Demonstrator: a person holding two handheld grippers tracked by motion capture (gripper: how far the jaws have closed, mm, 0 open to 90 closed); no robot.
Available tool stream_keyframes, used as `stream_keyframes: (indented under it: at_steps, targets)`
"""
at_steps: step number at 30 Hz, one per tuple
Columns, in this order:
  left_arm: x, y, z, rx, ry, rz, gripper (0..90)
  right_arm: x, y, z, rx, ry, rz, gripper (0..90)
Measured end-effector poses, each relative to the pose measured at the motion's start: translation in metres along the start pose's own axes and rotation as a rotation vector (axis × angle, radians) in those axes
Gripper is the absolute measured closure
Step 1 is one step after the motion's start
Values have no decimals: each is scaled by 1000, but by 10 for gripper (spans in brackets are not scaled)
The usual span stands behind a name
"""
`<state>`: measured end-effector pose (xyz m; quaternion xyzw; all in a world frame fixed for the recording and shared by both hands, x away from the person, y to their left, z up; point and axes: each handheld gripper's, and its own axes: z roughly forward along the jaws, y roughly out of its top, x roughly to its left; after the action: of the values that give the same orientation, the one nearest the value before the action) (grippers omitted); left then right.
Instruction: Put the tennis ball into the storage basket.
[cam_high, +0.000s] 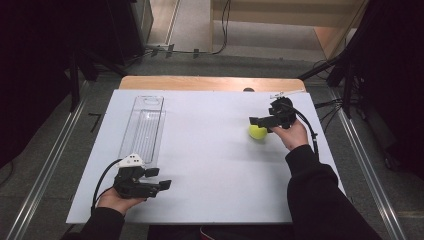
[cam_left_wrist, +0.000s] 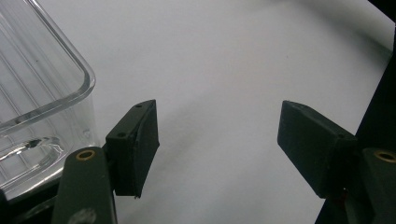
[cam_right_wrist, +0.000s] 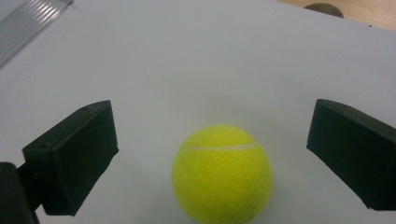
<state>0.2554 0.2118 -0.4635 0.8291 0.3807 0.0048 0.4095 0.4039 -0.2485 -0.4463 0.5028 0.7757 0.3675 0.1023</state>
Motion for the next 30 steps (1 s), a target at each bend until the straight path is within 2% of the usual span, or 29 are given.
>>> stream_keyframes:
  at_steps: [12, 30]
  targets:
    - [0, 0, 0, 2, -2, 3, 300, -2, -8, 7, -7, -22, 4, 43]
    - [0, 1, 1, 7, -8, 7, 299, -7, -21, 22, 47, -21, 27, 59]
